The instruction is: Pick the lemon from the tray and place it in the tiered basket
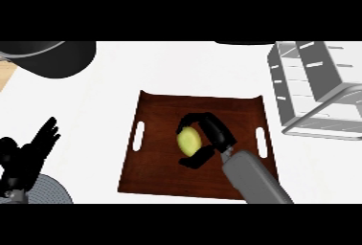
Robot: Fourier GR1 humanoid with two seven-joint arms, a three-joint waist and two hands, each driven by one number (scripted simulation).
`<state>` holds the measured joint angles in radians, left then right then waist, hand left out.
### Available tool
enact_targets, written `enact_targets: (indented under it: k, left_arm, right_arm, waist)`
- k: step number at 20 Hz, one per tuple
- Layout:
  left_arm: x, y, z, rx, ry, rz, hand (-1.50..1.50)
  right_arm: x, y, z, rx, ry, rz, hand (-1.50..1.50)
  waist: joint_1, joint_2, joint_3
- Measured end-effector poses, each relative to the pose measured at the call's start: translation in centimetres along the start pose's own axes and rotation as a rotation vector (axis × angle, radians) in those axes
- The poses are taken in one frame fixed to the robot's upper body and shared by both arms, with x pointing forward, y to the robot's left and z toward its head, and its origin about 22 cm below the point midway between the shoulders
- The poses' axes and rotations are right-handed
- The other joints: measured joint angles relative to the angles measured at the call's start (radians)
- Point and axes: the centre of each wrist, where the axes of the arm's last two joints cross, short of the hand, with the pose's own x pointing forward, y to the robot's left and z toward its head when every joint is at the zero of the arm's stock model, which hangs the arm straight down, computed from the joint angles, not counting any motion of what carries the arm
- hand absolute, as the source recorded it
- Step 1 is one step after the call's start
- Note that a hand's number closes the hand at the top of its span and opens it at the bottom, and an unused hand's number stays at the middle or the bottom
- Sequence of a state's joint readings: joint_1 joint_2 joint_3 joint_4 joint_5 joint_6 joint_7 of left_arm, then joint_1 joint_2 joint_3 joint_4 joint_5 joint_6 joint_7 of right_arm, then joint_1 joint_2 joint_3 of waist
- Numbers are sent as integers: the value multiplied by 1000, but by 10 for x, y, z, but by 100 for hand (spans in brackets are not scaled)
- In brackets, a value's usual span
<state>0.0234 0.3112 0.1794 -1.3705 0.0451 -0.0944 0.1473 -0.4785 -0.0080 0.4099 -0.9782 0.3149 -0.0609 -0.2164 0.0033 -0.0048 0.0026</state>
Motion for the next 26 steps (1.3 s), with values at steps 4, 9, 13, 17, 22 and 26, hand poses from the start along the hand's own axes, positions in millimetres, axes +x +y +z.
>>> enact_targets:
  k: [4, 9, 13, 17, 22, 26]
  left_arm:
    - [-2, -2, 3, 1, -3, 2, 0]
    - [-7, 6, 7, 17, 15, -6, 0]
    - [-10, 12, 10, 34, 37, -5, 0]
    - [-16, 13, 15, 46, 45, 1, 0]
    - [-17, 13, 18, 54, 45, 6, 0]
    - [-15, 13, 16, 49, 27, 7, 0]
  right_arm:
    - [2, 0, 10, -62, 56, 38, 150]
    - [17, 22, 7, -84, 276, 277, 150]
    - [45, 33, 2, -147, 387, 436, 150]
    - [90, 31, -2, -282, 424, 536, 150]
    - [156, 12, 5, -495, 409, 612, 150]
    - [206, -6, 28, -622, 349, 628, 150]
  waist:
    - [-5, -1, 1]
    - [-23, -24, -8]
    - [-42, -34, -9]
    - [-61, -40, -7]
    - [-68, -35, -4]
    - [-59, -25, -2]
